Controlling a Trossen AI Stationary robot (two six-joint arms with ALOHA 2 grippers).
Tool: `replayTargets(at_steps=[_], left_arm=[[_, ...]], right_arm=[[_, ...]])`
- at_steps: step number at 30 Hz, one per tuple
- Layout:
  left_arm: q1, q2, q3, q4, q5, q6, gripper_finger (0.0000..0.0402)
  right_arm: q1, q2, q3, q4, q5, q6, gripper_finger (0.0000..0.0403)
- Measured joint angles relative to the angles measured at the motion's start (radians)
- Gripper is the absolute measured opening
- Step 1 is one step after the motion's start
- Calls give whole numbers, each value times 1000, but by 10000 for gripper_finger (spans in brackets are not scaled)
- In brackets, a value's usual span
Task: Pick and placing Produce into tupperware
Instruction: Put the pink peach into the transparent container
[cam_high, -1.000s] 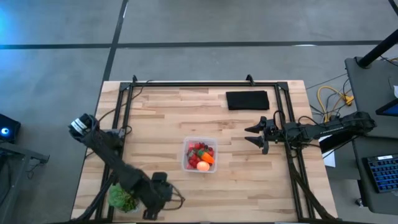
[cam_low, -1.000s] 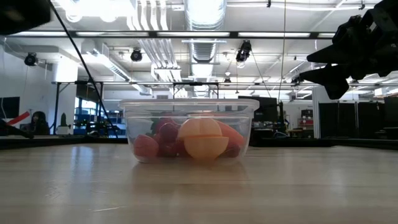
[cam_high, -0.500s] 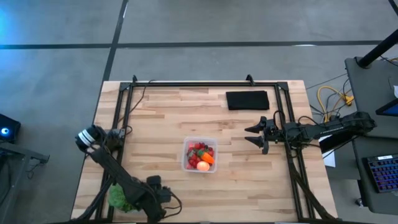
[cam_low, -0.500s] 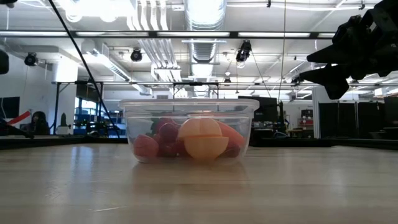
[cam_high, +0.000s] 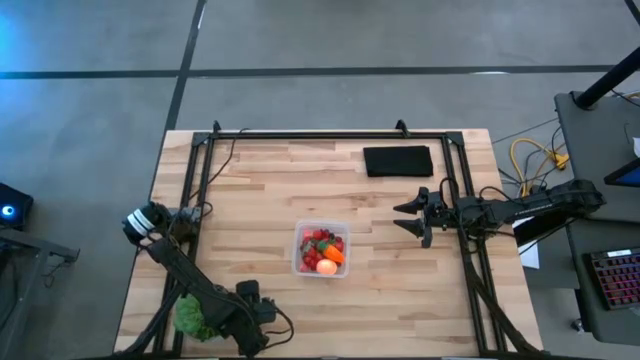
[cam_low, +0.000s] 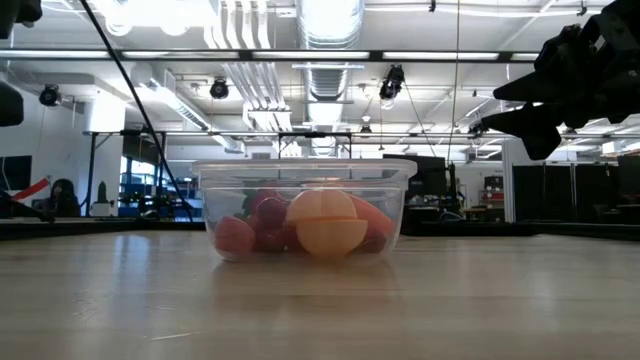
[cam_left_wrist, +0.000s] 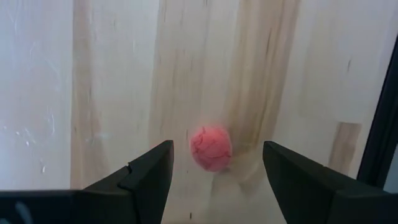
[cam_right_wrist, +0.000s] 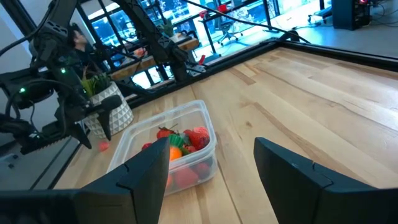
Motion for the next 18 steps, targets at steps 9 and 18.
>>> replayTargets(at_steps=[9, 18], left_arm=[[6, 0, -4, -1, -21, 11, 232], [10, 0, -22, 2, -18, 56, 232]], right_arm=[[0, 0, 0, 0, 0, 0, 226], [0, 0, 0, 0, 0, 0, 226]])
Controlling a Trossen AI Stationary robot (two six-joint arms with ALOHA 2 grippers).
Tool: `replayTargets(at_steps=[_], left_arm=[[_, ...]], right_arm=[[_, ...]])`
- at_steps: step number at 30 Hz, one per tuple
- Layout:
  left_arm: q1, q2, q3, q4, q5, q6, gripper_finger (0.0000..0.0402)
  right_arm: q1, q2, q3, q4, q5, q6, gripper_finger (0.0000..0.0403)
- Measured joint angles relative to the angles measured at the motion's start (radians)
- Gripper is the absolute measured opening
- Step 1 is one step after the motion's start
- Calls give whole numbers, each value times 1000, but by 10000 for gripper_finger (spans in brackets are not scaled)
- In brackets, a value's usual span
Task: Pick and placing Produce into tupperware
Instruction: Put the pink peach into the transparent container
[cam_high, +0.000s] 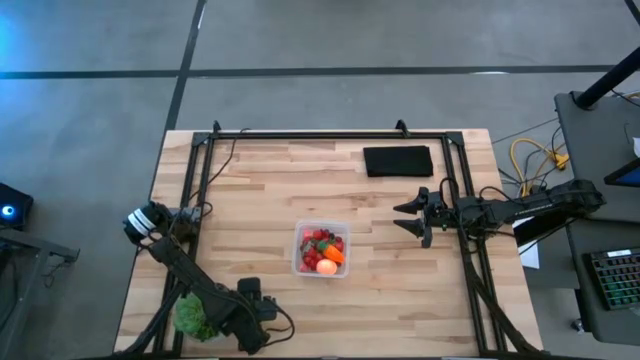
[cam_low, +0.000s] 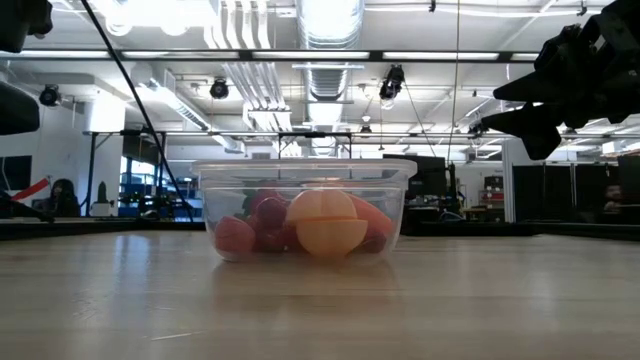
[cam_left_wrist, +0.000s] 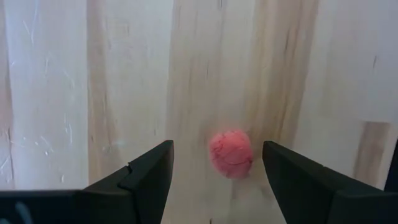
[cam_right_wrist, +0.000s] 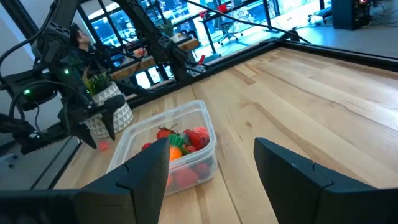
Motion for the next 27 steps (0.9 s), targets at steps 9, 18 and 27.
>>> replayTargets(at_steps=[9, 18, 27], left_arm=[[3, 0, -18, 24, 0, -1, 223], [3, 0, -19, 26, 2, 28, 139], [3, 0, -45, 84, 9, 25, 109]], right_arm=[[0, 0, 0, 0, 0, 0, 226], [0, 0, 0, 0, 0, 0, 226], [0, 0, 0, 0, 0, 0, 226]])
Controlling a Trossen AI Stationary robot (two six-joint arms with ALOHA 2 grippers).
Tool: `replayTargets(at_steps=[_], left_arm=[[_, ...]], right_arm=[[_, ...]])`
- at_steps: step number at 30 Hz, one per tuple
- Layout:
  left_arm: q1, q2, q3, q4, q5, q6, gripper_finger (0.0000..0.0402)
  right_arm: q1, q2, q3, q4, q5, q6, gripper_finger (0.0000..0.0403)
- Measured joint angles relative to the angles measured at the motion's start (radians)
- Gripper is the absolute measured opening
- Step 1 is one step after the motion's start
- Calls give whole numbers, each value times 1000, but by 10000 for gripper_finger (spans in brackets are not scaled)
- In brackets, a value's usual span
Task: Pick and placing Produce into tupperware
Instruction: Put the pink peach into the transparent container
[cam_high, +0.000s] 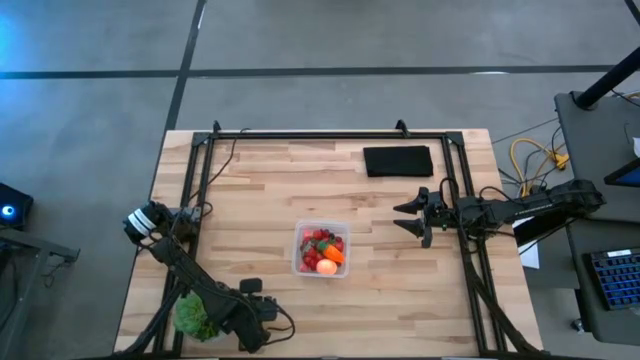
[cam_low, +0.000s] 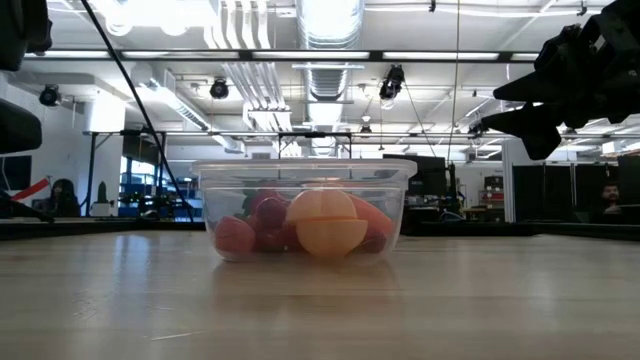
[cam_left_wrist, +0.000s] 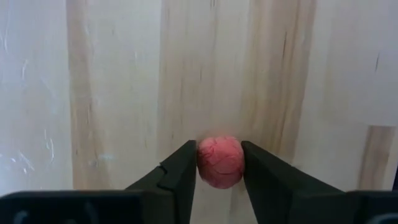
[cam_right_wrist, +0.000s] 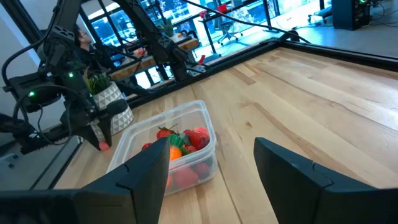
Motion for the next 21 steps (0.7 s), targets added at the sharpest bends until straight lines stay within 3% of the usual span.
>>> replayTargets(at_steps=[11, 21], left_arm=[[6, 0, 5, -19, 58, -1, 109], [64, -12, 89, -44, 20, 90, 74]], right_arm=[[0, 0, 0, 0, 0, 0, 226], [0, 0, 0, 0, 0, 0, 226]])
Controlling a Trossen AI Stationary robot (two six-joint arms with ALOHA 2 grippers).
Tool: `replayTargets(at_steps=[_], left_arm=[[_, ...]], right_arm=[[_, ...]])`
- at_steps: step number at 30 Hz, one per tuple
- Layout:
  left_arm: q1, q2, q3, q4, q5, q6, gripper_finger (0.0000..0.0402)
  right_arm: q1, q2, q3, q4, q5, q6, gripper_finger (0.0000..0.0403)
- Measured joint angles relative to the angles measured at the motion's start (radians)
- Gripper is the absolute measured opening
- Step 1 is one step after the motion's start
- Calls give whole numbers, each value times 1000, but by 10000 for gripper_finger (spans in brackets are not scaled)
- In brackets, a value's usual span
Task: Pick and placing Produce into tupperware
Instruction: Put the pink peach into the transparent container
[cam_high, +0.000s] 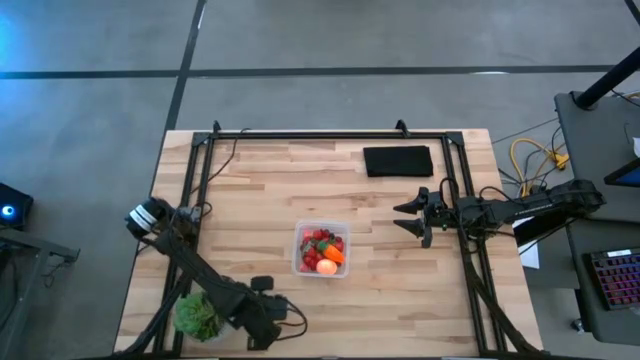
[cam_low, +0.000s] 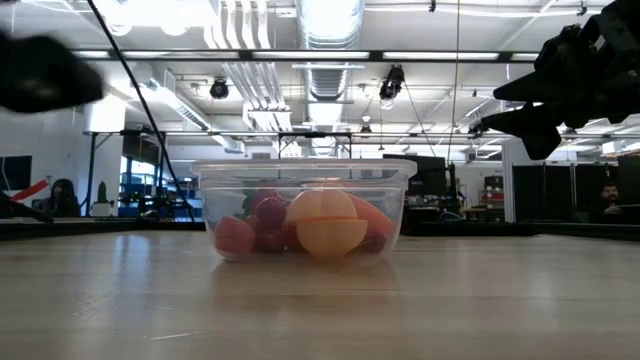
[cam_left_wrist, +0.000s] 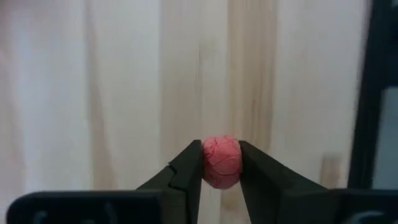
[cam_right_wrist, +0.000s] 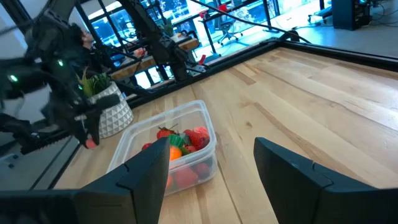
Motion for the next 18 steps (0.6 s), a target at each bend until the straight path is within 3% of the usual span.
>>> replayTargets(at_steps=[8, 14, 18], left_arm=[[126, -32, 118, -92, -214, 261, 73], [312, -35, 176, -47, -227, 533, 72], [445, -34, 172, 43, -185, 559, 81]], right_arm=[[0, 0, 0, 0, 0, 0, 226], [0, 0, 0, 0, 0, 0, 226], [0, 0, 0, 0, 0, 0, 226]])
